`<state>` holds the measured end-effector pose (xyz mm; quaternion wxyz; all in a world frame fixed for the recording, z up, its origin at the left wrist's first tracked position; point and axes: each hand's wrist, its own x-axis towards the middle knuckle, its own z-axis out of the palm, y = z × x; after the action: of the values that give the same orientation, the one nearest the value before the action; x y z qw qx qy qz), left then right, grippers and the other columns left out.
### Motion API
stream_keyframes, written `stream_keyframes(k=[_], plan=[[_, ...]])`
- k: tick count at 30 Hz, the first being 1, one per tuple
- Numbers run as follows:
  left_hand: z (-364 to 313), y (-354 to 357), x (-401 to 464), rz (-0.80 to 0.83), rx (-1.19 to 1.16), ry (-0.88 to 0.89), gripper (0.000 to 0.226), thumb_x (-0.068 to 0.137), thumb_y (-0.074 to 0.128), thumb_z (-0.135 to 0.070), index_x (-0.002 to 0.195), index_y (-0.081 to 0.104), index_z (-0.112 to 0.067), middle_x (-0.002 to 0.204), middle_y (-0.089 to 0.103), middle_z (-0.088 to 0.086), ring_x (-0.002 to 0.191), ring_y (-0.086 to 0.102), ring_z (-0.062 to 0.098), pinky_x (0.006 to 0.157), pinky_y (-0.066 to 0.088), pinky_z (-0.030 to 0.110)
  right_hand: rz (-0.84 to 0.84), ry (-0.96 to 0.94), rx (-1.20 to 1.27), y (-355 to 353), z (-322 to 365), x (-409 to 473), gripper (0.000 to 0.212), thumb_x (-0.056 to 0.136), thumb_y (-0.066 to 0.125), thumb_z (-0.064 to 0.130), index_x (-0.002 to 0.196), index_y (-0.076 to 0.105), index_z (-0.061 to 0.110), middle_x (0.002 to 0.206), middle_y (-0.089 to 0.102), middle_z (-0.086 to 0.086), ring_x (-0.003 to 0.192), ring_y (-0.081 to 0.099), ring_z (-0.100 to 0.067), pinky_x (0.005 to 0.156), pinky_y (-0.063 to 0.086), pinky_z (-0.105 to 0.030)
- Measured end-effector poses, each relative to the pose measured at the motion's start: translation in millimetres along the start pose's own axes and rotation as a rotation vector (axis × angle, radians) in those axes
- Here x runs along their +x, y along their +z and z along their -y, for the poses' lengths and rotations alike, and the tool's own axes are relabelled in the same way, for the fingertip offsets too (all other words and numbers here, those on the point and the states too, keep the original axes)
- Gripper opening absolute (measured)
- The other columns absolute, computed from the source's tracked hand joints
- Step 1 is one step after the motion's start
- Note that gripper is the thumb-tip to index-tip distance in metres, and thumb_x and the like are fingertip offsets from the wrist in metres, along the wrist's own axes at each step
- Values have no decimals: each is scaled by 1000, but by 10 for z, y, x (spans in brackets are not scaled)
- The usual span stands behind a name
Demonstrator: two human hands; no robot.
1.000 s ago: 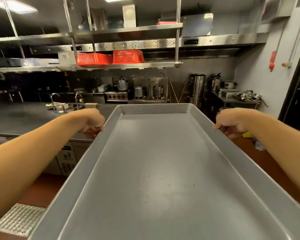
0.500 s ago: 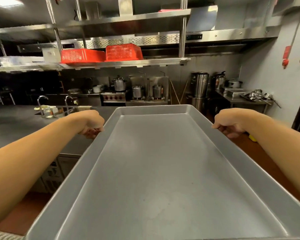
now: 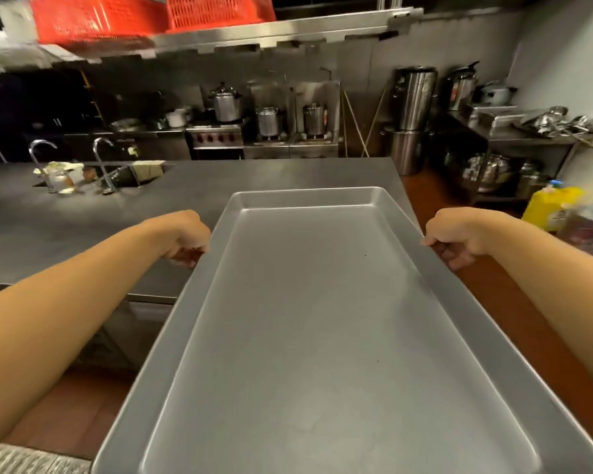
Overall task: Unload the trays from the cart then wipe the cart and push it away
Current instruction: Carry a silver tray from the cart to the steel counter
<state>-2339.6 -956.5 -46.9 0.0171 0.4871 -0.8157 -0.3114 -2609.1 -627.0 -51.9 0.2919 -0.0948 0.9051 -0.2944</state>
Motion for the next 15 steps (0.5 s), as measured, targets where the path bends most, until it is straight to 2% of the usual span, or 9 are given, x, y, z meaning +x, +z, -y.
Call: stream_keyframes(k=[1,4,5,9,11,15], plan=[[-38,75,259,5,-4,-14,15,88,55,15,79,59,3,49,55,13,47,55,24,45,47,28,14,11,12,43,61,264,12,104,50,7,103,61,2,83,69,-15,71,68,-27,53,61,-36],[-169,295,951,18,-26,-45,17,87,56,16,77,58,2,51,54,13,47,53,24,43,47,27,46,43,26,187,219,1043,13,104,48,6,101,59,1,82,67,-16,72,65,-28,74,57,-43],[-227,373,1175,19,-29,-54,19,87,55,16,75,57,2,49,54,12,47,52,24,40,45,25,55,60,21,235,282,1294,13,104,48,6,101,60,1,81,66,-15,70,63,-28,75,56,-43],[-378,687,1973,25,-58,-71,24,88,54,15,70,52,0,41,48,6,47,47,23,35,40,20,46,77,-44,398,503,2172,14,103,48,6,93,57,2,76,59,-13,63,57,-25,58,49,-34],[-412,845,2360,47,-70,-88,22,89,54,13,72,53,0,50,51,9,51,51,24,40,44,24,46,85,-72,485,572,2513,18,103,47,5,87,55,3,76,57,-13,64,56,-25,56,47,-34],[-418,1155,3035,82,-88,-102,26,89,54,15,68,52,-2,59,52,13,52,53,27,35,44,24,65,113,-107,652,635,3100,14,103,47,4,91,54,2,84,59,-15,70,60,-28,55,50,-37]])
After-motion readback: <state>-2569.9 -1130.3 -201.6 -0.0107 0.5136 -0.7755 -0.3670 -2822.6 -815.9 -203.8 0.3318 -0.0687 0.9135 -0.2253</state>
